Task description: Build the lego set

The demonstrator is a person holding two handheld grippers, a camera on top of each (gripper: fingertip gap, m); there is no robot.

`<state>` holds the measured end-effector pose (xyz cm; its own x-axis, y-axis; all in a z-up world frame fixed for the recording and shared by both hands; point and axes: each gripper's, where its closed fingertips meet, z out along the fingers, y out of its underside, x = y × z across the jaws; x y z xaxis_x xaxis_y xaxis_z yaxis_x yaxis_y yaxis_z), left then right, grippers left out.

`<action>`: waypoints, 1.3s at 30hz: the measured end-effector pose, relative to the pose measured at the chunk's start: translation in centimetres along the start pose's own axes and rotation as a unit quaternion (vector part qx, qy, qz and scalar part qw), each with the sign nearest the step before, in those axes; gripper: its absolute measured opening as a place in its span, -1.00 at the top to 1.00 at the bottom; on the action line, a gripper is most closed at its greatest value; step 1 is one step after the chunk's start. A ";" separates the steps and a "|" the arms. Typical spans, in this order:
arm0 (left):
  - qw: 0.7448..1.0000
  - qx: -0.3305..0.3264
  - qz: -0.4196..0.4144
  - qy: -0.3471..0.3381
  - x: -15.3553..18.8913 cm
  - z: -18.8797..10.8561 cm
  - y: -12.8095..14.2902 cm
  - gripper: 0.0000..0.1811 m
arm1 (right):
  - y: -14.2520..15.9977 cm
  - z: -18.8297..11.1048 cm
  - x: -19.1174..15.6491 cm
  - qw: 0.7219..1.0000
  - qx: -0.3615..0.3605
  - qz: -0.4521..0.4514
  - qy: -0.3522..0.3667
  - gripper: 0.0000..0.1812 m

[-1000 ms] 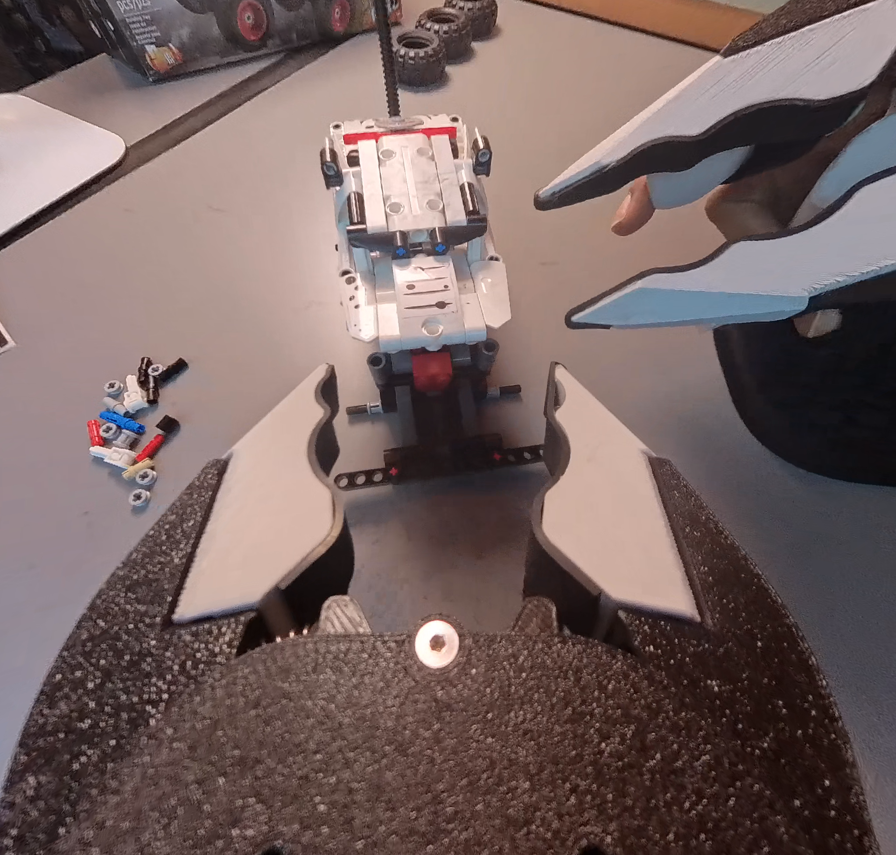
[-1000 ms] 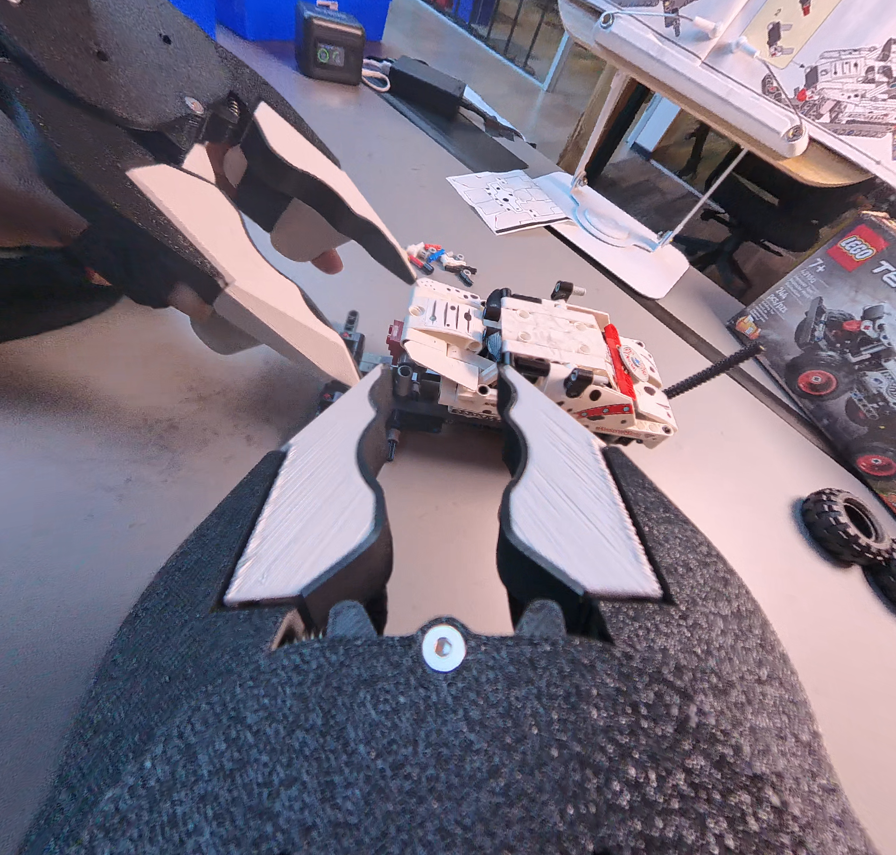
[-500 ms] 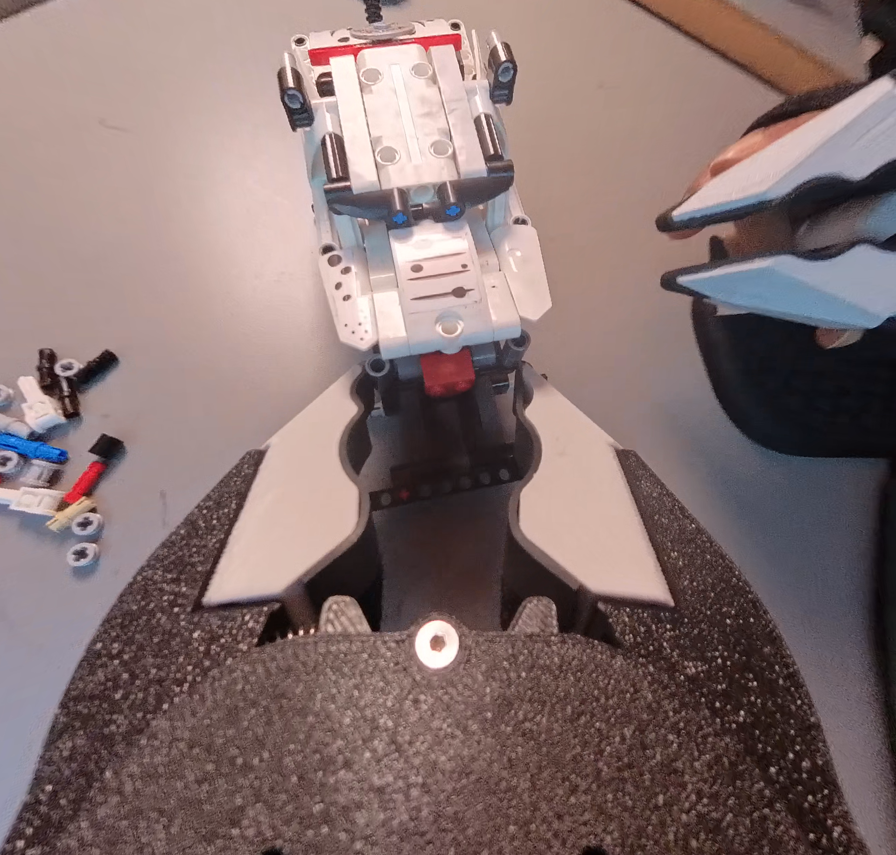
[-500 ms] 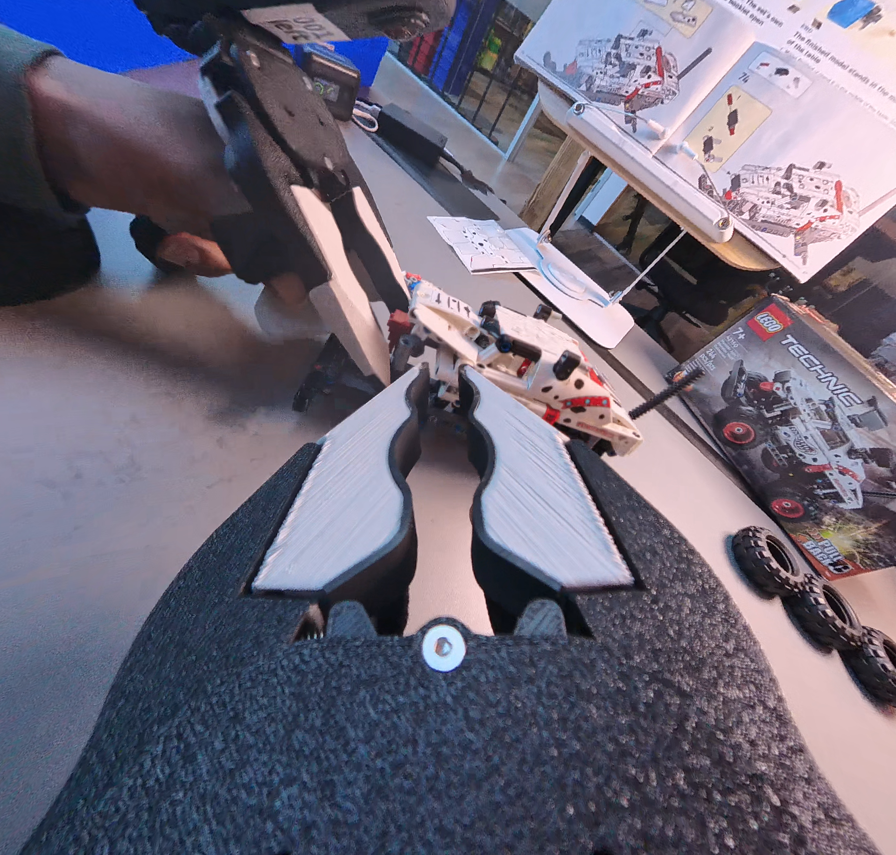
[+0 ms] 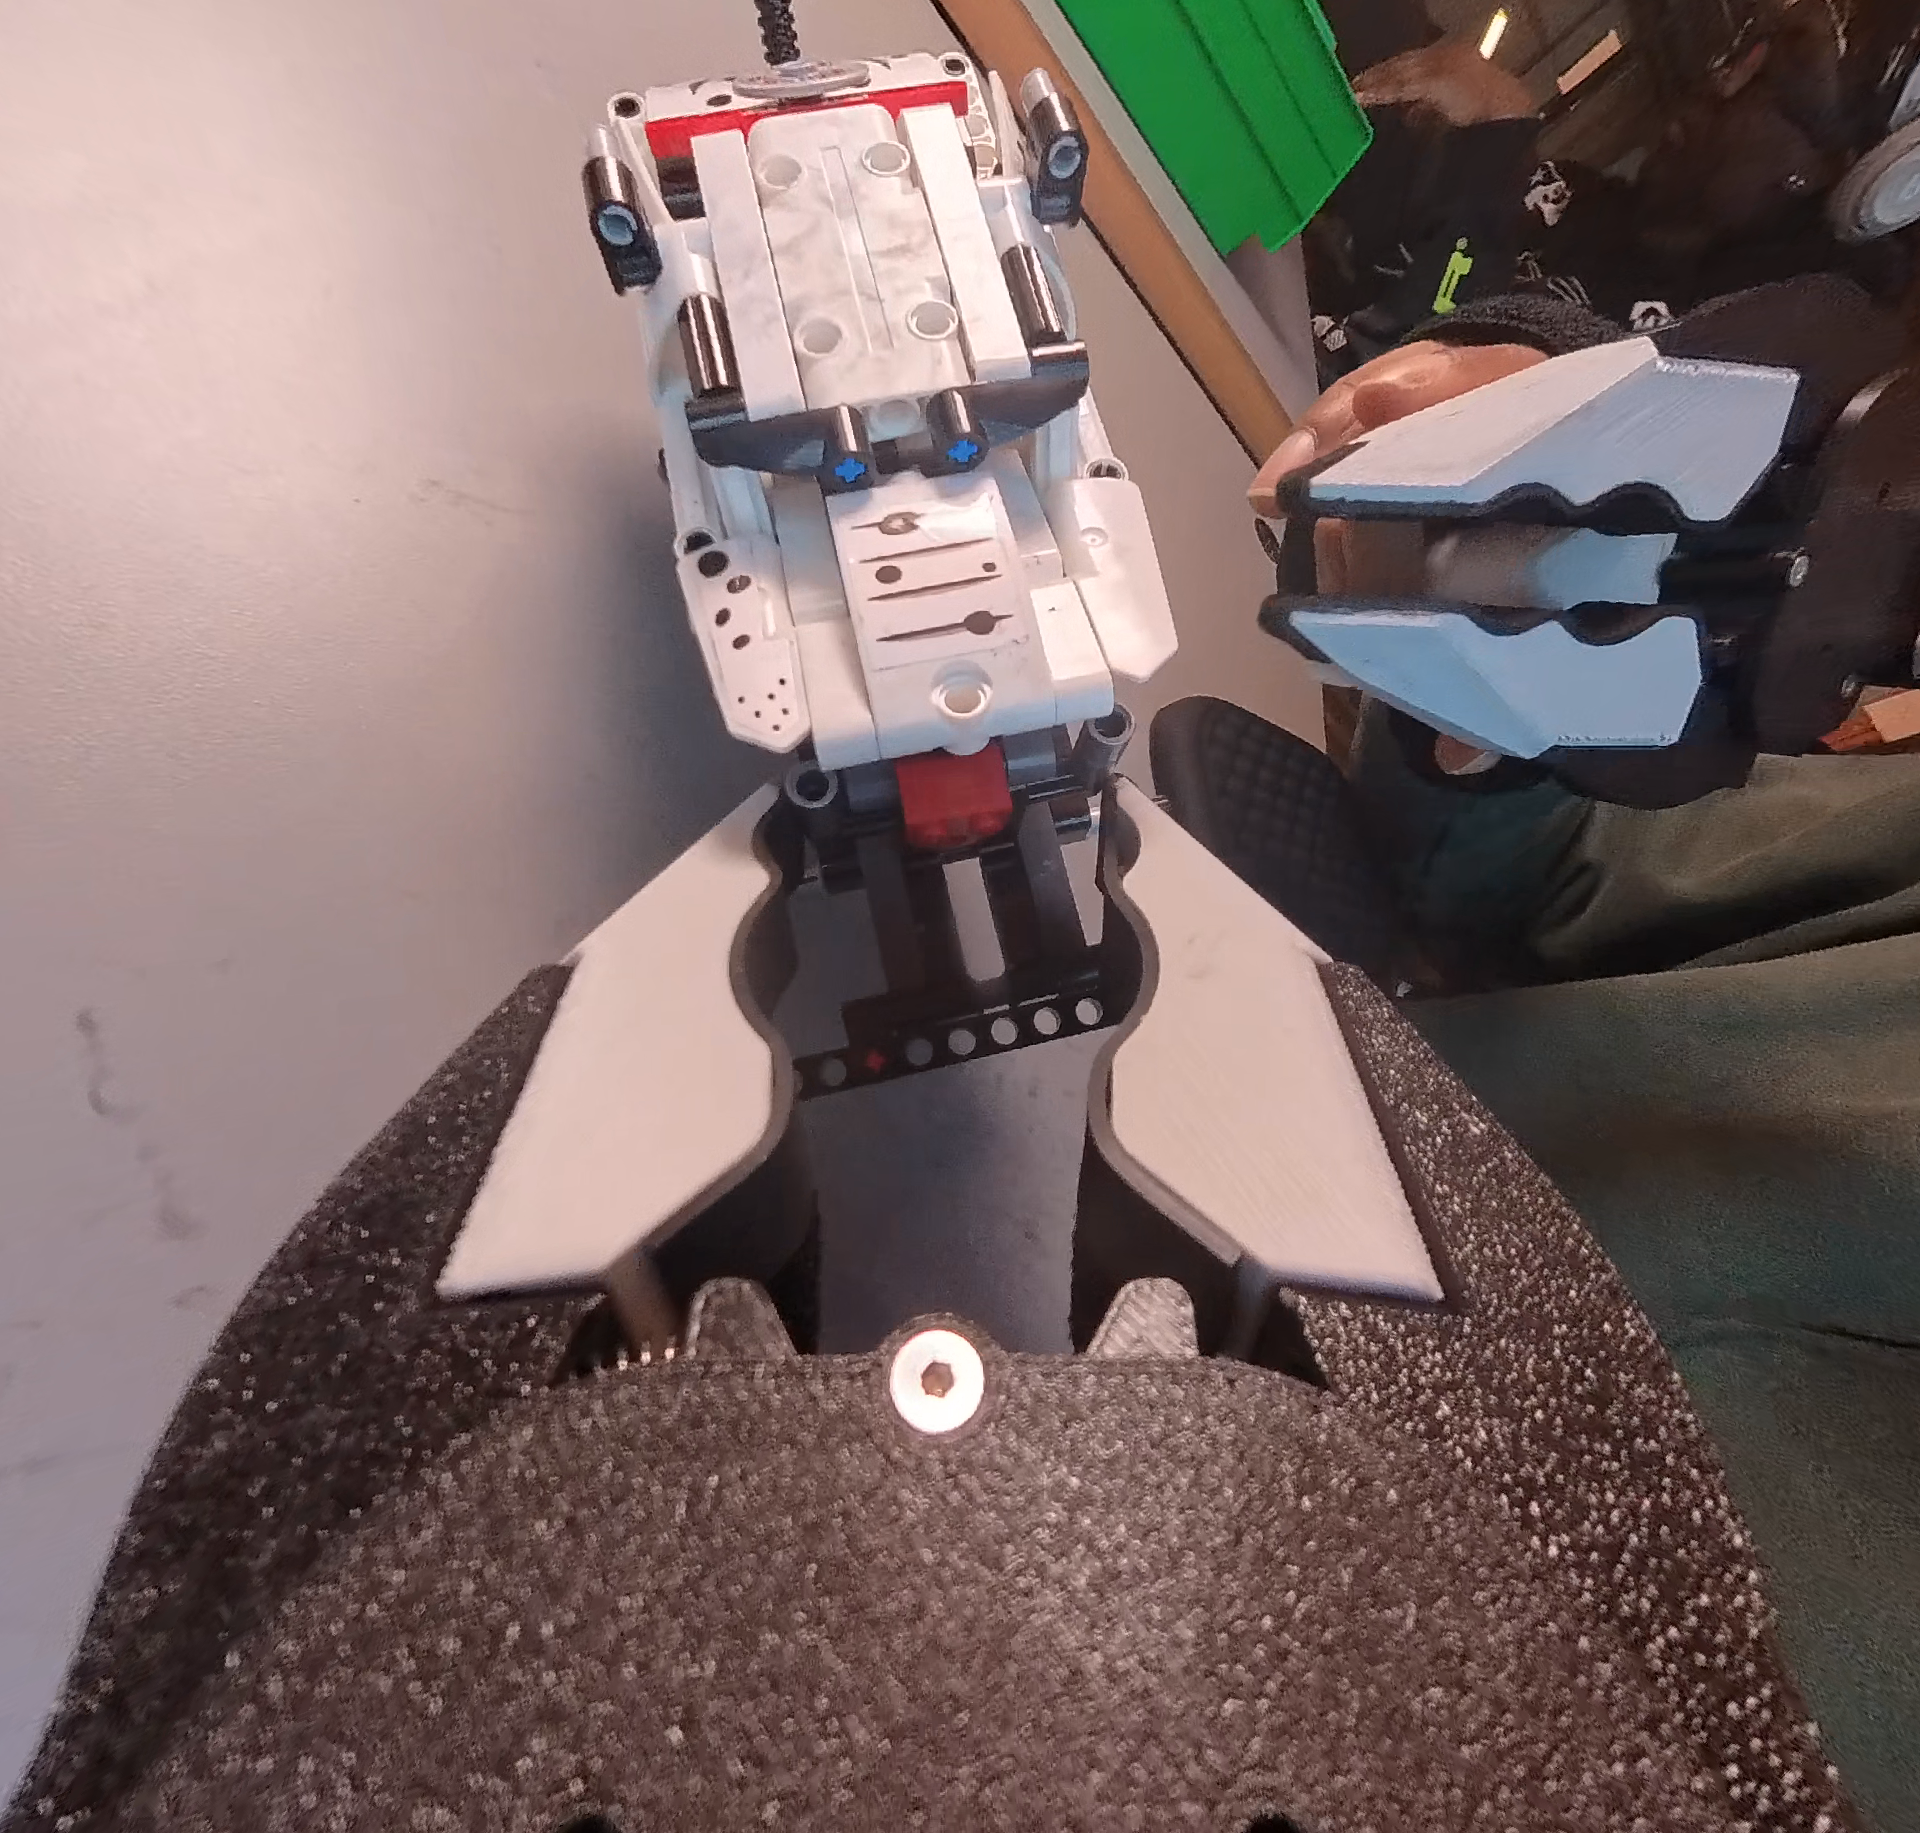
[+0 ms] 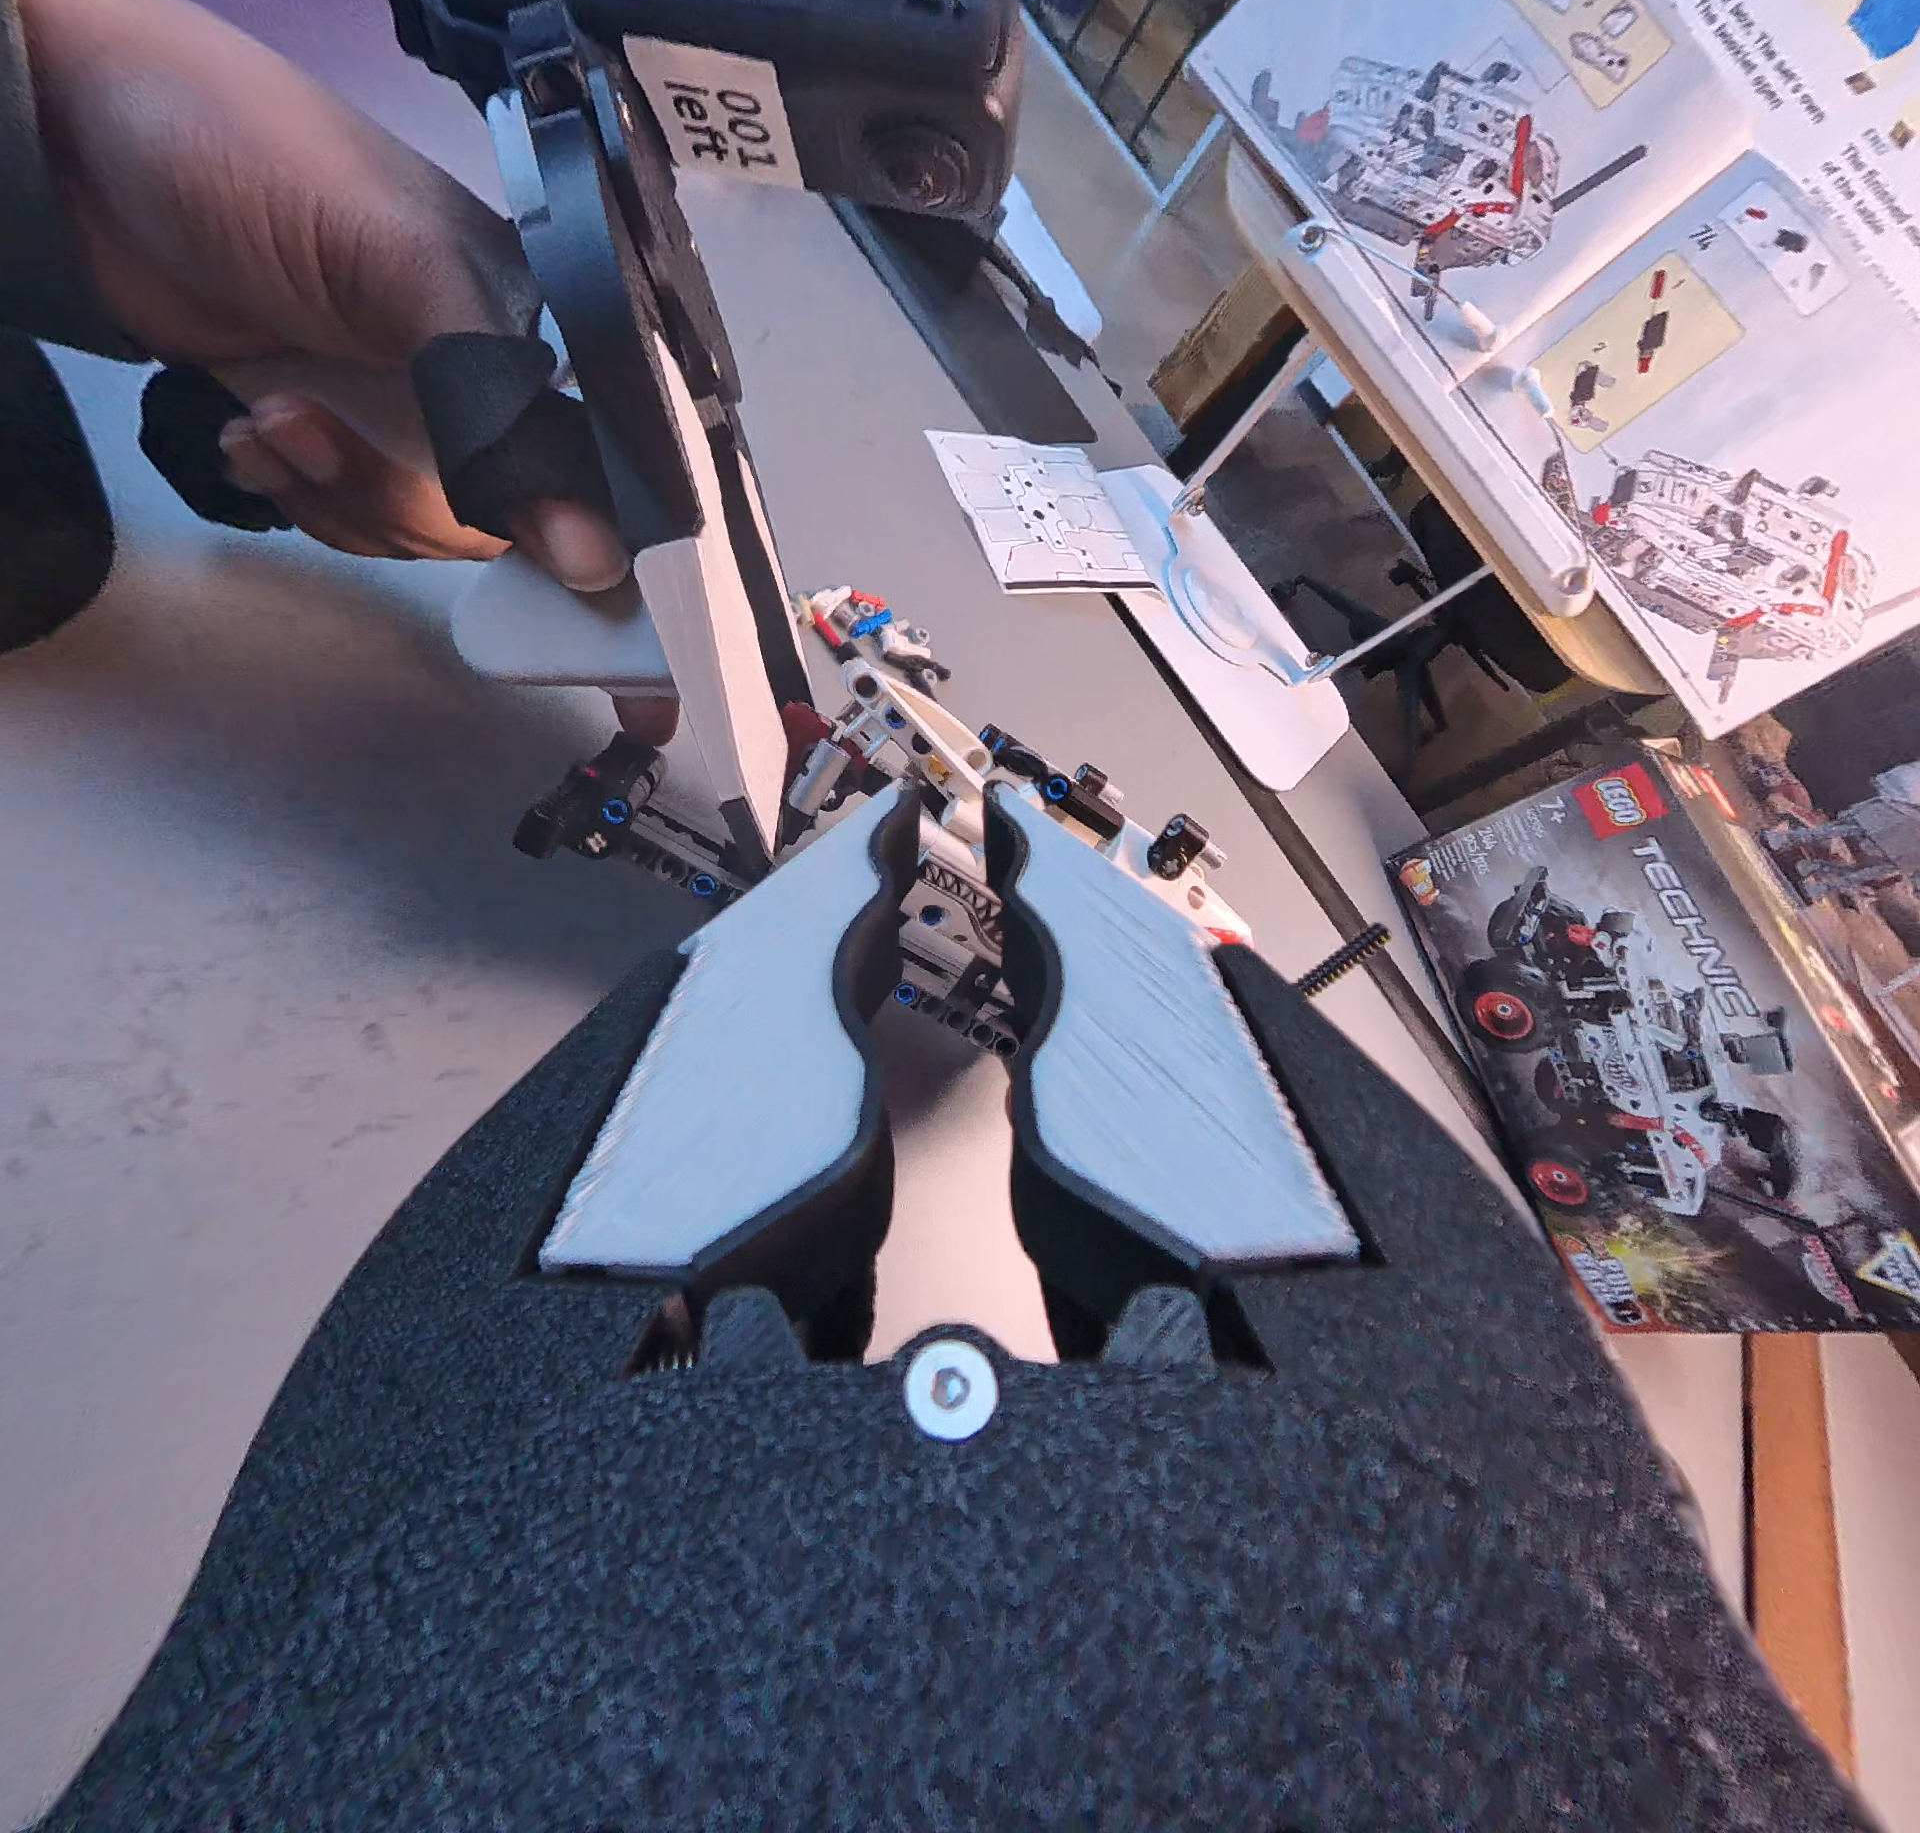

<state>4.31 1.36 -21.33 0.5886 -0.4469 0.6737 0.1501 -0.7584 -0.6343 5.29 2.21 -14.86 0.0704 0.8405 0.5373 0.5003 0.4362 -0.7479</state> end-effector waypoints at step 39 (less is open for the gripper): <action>0.991 0.044 -0.038 0.123 0.8 -2.1 -1.2 0.91 | 0.0 0.7 0.9 0.988 0.022 0.136 -0.070 0.80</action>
<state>2.93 0.87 -19.23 0.3634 -0.5004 0.7858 0.2619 -0.7546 -0.6017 4.77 3.16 -14.64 0.0755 0.9633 0.2575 0.4418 0.1992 -0.8747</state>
